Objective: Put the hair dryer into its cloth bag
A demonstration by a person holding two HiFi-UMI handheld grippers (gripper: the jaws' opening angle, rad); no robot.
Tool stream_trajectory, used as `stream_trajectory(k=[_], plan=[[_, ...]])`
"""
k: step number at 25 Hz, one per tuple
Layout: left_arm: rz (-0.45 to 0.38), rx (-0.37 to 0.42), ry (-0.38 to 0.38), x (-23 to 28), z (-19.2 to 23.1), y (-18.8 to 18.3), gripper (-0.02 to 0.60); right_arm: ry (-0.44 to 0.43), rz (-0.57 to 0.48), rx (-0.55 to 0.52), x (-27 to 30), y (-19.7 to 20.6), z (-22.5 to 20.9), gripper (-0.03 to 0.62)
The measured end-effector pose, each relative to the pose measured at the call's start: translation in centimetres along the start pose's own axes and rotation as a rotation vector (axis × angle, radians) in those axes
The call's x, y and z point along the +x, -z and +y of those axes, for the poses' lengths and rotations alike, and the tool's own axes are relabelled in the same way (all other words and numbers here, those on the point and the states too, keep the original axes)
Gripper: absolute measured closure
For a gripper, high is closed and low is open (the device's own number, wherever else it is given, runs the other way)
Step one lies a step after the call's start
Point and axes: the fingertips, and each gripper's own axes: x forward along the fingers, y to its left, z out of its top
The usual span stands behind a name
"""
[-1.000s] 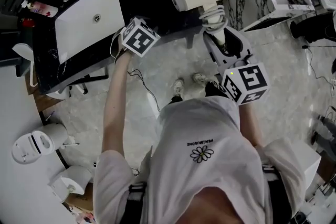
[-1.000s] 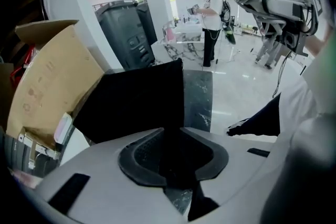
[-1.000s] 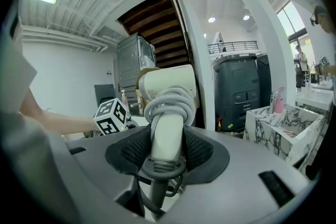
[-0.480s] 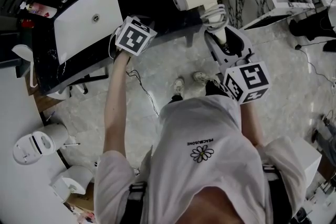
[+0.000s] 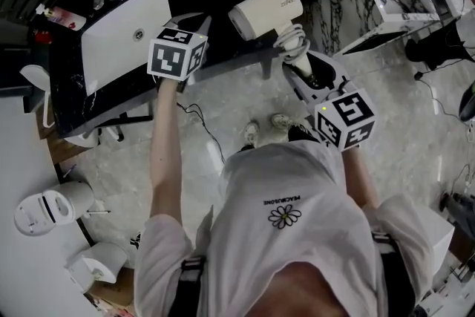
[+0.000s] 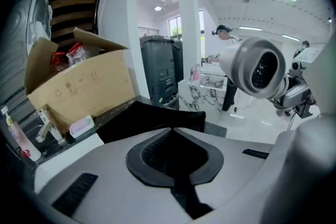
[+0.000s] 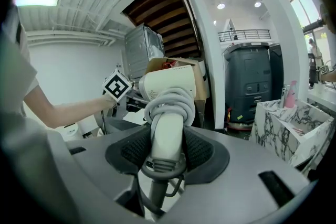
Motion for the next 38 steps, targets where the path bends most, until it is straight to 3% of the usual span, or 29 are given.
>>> stream_trajectory(k=[10, 17, 23, 27, 38], plan=[[-0.029, -0.047, -0.067, -0.6, 1.6, -1.2, 0.560, -0.104, 0.089, 0.017, -0.3, 2.7, 2.3, 0.424], [-0.040, -0.035, -0.065, -0.4, 1.1, -1.5, 0.560, -0.382, 0.242, 0.270, 1.3, 6.4, 3.8, 0.424], [-0.043, -0.011, -0.052, -0.4, 0.6, -1.1, 0.560, -0.490, 0.394, 0.310, 3.5, 9.3, 3.5, 0.424], [-0.030, 0.016, -0.054, -0.4, 0.3, -0.6, 0.560, -0.506, 0.433, 0.383, 4.6, 9.4, 2.7, 0.424], [0.006, 0.078, -0.049, -0.6, -0.4, 0.5, 0.560, -0.408, 0.475, 0.448, 6.9, 8.2, -0.1, 0.425]])
